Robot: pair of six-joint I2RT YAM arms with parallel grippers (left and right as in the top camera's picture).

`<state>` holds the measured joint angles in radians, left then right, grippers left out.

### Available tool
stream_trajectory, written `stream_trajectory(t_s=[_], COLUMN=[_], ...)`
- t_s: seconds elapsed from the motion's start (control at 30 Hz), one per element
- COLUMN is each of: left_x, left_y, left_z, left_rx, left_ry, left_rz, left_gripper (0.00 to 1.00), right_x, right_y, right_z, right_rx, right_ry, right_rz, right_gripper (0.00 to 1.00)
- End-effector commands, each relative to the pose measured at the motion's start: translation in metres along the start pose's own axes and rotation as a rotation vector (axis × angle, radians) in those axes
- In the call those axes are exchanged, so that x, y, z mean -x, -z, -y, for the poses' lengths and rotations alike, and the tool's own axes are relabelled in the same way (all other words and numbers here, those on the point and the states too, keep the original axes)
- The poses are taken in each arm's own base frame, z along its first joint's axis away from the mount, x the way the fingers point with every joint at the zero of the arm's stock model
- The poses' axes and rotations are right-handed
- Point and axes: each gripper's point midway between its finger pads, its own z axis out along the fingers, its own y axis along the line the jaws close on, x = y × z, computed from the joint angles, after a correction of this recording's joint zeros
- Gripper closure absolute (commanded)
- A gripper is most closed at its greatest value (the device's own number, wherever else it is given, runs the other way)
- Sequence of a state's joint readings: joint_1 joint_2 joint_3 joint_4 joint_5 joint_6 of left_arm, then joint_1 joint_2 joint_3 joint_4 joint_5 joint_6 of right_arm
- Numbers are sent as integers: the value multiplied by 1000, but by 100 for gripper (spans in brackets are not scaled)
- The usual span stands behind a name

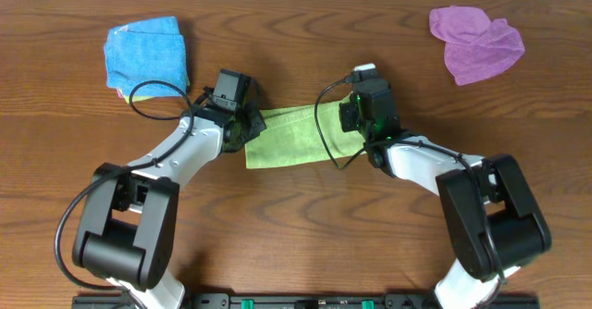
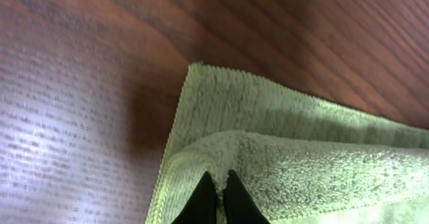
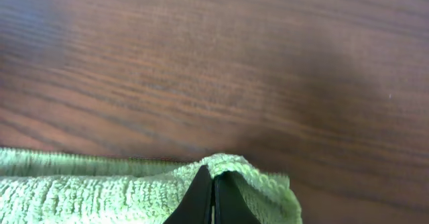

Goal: Fold the cloth
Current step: 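Fold the near edge of the green cloth away from the robot with both grippers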

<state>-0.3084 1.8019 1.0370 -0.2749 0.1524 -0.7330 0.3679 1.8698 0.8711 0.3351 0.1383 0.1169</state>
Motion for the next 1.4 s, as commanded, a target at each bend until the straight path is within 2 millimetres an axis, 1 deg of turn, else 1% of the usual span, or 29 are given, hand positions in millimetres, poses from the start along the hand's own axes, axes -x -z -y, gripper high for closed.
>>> stream_trajectory(t_s=[0.0,0.27,0.43,0.47,0.53,0.6,0.67,0.73,0.83,1.0,1.2,1.23,1.3,1.37], left_x=[4,15,15,15,16,17,19,23,31,38,36,34,28,22], left_y=[-10,-27,-32,-32,-32,-31,-28,-24,-14,6,36,43,55,61], left_z=[-16,-12,-14,-14,-14,-12,-9,-5,4,14,16,15,10,5], left_rx=[62,41,49,49,48,44,36,26,4,-26,-29,-24,-9,9], left_ry=[0,-7,-9,-10,-22,-36,-65,-88,-117,-128,-139,-142,-141,-131], left_rz=[28,72,76,77,78,81,89,101,127,161,166,161,144,123], left_gripper=[94,94,94,94,83,75,69,64,52,46,45,44,45,46], right_x=[2,-2,1,2,3,4,7,13,21,35,53,56,58,57], right_y=[-9,-27,-34,-34,-34,-33,-31,-26,-15,10,47,56,72,83], right_z=[14,13,12,12,15,17,18,18,18,19,22,23,24,26], right_rx=[-51,-51,-52,-53,-67,-83,-88,-86,-85,-85,-84,-84,-86,-89], right_ry=[9,14,21,20,19,19,18,17,15,-31,-124,-139,-169,-187], right_rz=[12,24,30,31,34,37,42,51,50,37,39,35,23,6], right_gripper=[99,99,99,95,64,59,51,51,51,50,49,49,49,48])
